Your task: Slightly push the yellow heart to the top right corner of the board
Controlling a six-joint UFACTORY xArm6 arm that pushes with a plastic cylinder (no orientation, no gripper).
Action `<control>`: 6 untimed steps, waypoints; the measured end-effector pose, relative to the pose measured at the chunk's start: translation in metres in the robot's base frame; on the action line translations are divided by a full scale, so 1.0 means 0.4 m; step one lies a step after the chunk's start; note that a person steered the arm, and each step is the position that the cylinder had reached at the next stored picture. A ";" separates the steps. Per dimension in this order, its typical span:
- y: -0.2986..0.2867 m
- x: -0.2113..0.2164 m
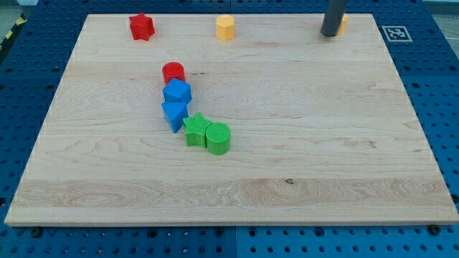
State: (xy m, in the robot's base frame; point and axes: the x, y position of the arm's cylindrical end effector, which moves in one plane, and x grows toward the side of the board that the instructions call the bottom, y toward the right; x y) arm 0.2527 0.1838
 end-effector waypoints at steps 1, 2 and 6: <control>-0.059 -0.032; -0.059 -0.042; -0.005 -0.056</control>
